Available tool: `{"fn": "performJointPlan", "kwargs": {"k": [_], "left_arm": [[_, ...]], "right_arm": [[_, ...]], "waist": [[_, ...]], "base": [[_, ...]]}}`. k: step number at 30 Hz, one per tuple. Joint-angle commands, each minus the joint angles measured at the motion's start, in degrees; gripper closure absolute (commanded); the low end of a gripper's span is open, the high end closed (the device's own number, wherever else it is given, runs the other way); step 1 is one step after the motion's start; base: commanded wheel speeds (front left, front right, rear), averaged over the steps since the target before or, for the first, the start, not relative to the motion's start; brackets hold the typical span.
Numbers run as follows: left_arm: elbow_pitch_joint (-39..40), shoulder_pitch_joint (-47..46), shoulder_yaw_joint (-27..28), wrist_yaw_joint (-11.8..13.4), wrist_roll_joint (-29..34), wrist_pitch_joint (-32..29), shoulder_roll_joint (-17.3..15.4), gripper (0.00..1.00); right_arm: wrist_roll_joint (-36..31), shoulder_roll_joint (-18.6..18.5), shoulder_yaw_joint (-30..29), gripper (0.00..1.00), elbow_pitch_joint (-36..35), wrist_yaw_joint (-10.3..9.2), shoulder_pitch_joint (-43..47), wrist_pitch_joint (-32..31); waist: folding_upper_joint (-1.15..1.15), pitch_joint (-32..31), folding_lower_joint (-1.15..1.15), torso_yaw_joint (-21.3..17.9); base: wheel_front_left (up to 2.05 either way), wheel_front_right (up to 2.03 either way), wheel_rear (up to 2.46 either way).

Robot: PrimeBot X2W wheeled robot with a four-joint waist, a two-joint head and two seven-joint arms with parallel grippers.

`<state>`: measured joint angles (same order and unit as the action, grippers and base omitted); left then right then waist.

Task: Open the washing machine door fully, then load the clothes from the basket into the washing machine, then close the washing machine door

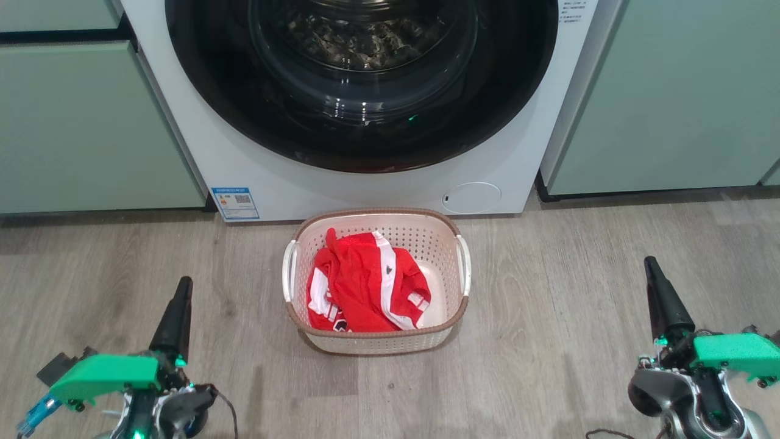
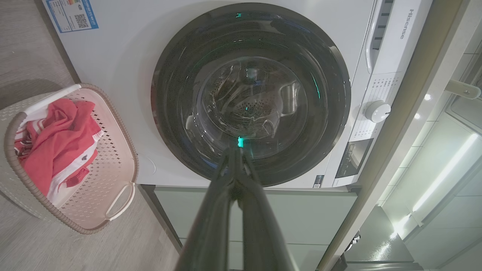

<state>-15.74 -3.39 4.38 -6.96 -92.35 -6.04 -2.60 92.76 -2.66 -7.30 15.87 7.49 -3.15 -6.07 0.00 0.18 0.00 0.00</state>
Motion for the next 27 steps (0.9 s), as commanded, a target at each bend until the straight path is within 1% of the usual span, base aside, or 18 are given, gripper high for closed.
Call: {"fn": "performJointPlan", "kwargs": {"k": [1,12,13,15,27], "left_arm": [[1.70,-2.79,2.07,-0.53,0.13,-0.40,-0.37,1.00],[1.70,-2.79,2.10,-0.53,0.15,-0.41,-0.36,1.00],[-0.17,0.02,0.04,0.08,0.00,0.01,0.07,0.00],[-1.39,0.45,-0.17,0.10,0.03,0.09,0.19,0.00],[-0.28,-0.54,-0.90,0.04,0.66,1.20,0.12,0.00]], "right_arm": [[-0.49,-0.35,0.92,1.00,-1.85,0.00,-3.02,-0.31],[-0.52,-0.33,0.88,1.00,-1.85,0.00,-3.02,-0.33],[0.01,0.03,-0.01,0.00,0.17,0.00,0.02,0.00],[-0.03,0.22,0.11,0.00,1.41,0.01,0.51,0.05],[-1.33,0.11,0.97,0.00,0.57,0.01,-0.17,1.54]], "waist": [[0.00,0.00,0.00,0.00],[0.00,0.00,0.00,0.00],[0.00,0.00,0.00,0.00],[0.00,0.00,0.00,0.00],[0.00,0.05,0.00,-0.03]], "base": [[0.00,0.00,0.00],[0.00,0.00,0.00],[0.00,0.00,0.00],[0.00,0.00,0.00],[0.00,0.00,0.00]]}}
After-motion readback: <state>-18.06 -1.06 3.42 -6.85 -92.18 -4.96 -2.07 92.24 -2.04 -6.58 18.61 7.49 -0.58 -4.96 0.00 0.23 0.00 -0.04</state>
